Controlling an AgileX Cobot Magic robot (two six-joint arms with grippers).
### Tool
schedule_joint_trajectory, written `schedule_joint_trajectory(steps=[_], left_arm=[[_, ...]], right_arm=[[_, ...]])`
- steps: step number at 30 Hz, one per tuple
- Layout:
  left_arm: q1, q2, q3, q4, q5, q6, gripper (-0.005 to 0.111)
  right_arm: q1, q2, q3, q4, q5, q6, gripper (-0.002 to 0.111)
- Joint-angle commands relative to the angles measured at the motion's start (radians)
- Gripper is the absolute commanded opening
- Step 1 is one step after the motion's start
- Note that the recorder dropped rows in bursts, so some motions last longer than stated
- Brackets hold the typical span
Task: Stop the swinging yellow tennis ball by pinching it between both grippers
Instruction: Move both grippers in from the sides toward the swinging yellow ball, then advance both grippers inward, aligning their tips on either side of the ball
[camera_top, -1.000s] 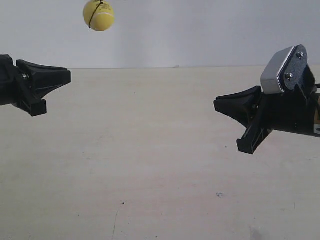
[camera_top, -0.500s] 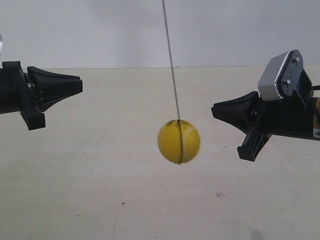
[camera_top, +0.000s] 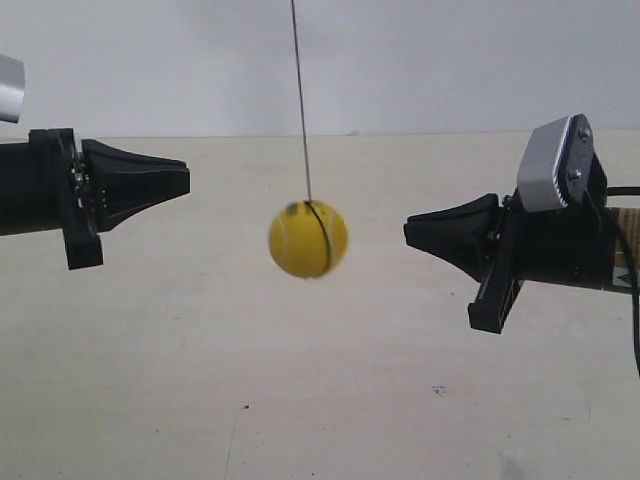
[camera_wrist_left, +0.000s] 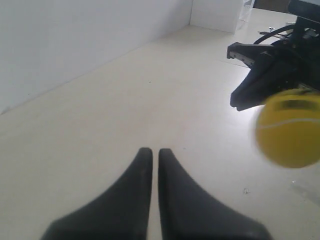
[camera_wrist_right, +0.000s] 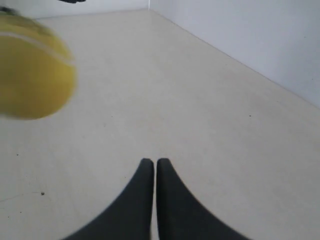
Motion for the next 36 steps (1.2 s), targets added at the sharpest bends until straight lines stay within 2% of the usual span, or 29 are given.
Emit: schedule_joint_trajectory(steps=[1, 22, 36], left_arm=[[-0.040, 0.001, -0.020, 0.018, -0.005, -0.014, 0.005], [-0.052, 0.001, -0.029, 0.021, 0.062, -0.025, 0.005], [-0.052, 0.060, -0.037, 0.039, -0.001, -0.038, 0.005]], right_arm=[[0.002, 0.000, -0.004, 0.001, -0.035, 0.000, 0.000], [0.002, 0.000, -0.004, 0.034, -0.046, -0.037, 0.000], [0.002, 0.000, -0.004, -0.004, -0.092, 0.000, 0.000]])
